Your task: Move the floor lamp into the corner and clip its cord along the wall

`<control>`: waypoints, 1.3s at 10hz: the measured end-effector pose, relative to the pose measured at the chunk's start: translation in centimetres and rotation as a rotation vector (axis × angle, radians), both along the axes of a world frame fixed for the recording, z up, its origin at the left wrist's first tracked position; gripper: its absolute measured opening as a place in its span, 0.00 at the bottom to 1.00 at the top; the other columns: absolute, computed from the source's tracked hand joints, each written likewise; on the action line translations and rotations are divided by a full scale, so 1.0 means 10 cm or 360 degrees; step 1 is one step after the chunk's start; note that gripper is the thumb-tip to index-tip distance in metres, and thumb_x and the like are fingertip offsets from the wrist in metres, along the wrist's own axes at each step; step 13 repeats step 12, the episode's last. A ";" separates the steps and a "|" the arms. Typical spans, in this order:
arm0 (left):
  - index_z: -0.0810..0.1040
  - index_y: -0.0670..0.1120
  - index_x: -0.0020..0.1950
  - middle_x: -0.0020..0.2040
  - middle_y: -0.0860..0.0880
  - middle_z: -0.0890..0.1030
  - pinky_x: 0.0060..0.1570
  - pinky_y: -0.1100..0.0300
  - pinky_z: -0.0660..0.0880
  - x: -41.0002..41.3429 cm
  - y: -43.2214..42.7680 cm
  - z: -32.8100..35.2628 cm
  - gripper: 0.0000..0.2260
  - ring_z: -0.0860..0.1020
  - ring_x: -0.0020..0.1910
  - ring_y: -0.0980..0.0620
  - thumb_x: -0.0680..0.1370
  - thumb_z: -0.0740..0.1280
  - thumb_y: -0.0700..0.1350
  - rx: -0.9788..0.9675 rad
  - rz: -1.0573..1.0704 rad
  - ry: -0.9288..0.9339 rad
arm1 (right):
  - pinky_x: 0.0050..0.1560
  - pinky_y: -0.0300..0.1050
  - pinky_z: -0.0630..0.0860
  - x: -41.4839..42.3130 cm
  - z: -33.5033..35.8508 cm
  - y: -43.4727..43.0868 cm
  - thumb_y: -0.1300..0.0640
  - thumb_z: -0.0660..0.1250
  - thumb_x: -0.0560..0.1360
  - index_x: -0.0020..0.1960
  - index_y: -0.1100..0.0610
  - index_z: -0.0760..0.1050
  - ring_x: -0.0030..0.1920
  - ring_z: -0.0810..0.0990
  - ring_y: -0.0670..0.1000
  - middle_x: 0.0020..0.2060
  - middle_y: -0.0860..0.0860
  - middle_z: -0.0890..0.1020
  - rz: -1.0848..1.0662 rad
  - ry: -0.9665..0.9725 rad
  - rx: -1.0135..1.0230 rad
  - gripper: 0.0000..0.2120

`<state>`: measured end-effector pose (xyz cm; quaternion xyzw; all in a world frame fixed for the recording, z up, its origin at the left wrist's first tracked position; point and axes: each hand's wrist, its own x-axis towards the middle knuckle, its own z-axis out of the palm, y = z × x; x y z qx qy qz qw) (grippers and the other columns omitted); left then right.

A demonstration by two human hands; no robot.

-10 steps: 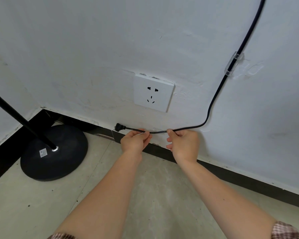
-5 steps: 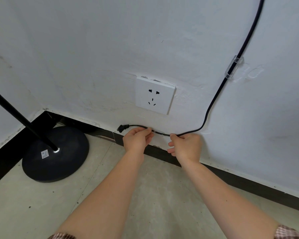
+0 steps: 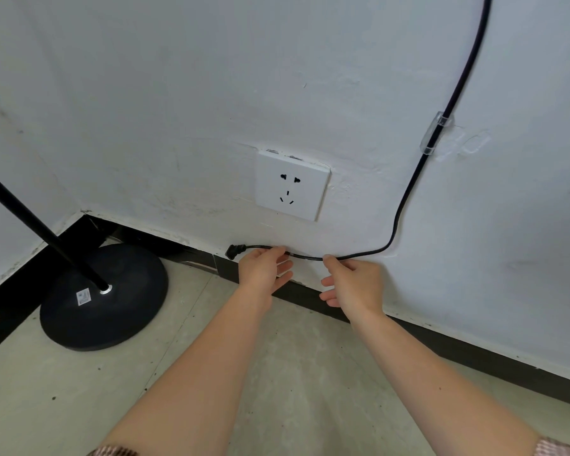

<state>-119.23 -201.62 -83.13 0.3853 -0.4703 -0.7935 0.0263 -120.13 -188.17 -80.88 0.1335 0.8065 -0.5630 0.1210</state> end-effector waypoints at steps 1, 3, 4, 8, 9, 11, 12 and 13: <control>0.77 0.41 0.50 0.44 0.44 0.80 0.39 0.58 0.78 0.00 0.00 0.00 0.05 0.80 0.44 0.47 0.76 0.67 0.41 0.0026 -0.0027 -0.0032 | 0.35 0.50 0.82 0.00 0.01 0.02 0.50 0.67 0.74 0.35 0.54 0.77 0.27 0.82 0.54 0.32 0.53 0.83 0.0019 -0.0005 0.0009 0.11; 0.76 0.42 0.44 0.42 0.44 0.80 0.39 0.58 0.78 -0.01 0.03 0.02 0.03 0.80 0.42 0.48 0.77 0.66 0.40 0.0011 -0.0034 -0.0044 | 0.32 0.48 0.81 -0.03 -0.01 0.04 0.56 0.66 0.75 0.34 0.54 0.77 0.23 0.80 0.52 0.31 0.53 0.83 -0.0026 0.0040 0.0000 0.11; 0.76 0.42 0.43 0.43 0.45 0.80 0.40 0.58 0.78 -0.01 0.04 0.01 0.04 0.80 0.43 0.48 0.77 0.65 0.41 -0.0061 -0.0054 -0.0038 | 0.39 0.56 0.83 -0.04 -0.03 0.05 0.57 0.65 0.74 0.31 0.55 0.76 0.25 0.82 0.54 0.29 0.53 0.82 -0.0004 0.0074 0.0105 0.13; 0.77 0.41 0.45 0.43 0.45 0.79 0.42 0.56 0.79 0.00 0.08 0.01 0.07 0.79 0.43 0.46 0.76 0.67 0.45 -0.0287 -0.0209 -0.0120 | 0.42 0.60 0.83 0.01 0.11 0.11 0.51 0.68 0.72 0.46 0.68 0.80 0.30 0.84 0.57 0.37 0.63 0.85 0.0178 -0.0028 0.0212 0.18; 0.78 0.40 0.49 0.43 0.45 0.79 0.41 0.55 0.79 0.02 0.06 0.05 0.10 0.79 0.43 0.46 0.76 0.67 0.47 -0.0308 -0.0234 -0.0153 | 0.39 0.56 0.82 0.04 0.23 0.15 0.51 0.68 0.73 0.46 0.69 0.79 0.28 0.83 0.55 0.38 0.63 0.85 0.0302 -0.0044 0.0289 0.19; 0.78 0.41 0.48 0.44 0.45 0.79 0.38 0.56 0.77 0.08 0.05 0.13 0.09 0.79 0.43 0.46 0.77 0.65 0.46 -0.0308 -0.0360 -0.0205 | 0.37 0.49 0.82 0.08 0.56 0.31 0.53 0.67 0.74 0.39 0.63 0.80 0.29 0.81 0.53 0.35 0.56 0.84 0.0405 -0.0008 0.0276 0.13; 0.78 0.42 0.40 0.40 0.45 0.80 0.36 0.55 0.77 0.10 0.04 0.17 0.10 0.77 0.37 0.47 0.77 0.63 0.47 -0.0578 -0.0334 -0.0257 | 0.34 0.44 0.79 0.14 0.90 0.48 0.53 0.69 0.73 0.37 0.58 0.81 0.28 0.81 0.51 0.36 0.56 0.85 0.0361 0.0114 0.0107 0.10; 0.78 0.42 0.40 0.40 0.45 0.80 0.36 0.55 0.77 0.10 0.04 0.17 0.10 0.77 0.37 0.47 0.77 0.63 0.47 -0.0578 -0.0334 -0.0257 | 0.34 0.44 0.79 0.14 0.90 0.48 0.53 0.69 0.73 0.37 0.58 0.81 0.28 0.81 0.51 0.36 0.56 0.85 0.0361 0.0114 0.0107 0.10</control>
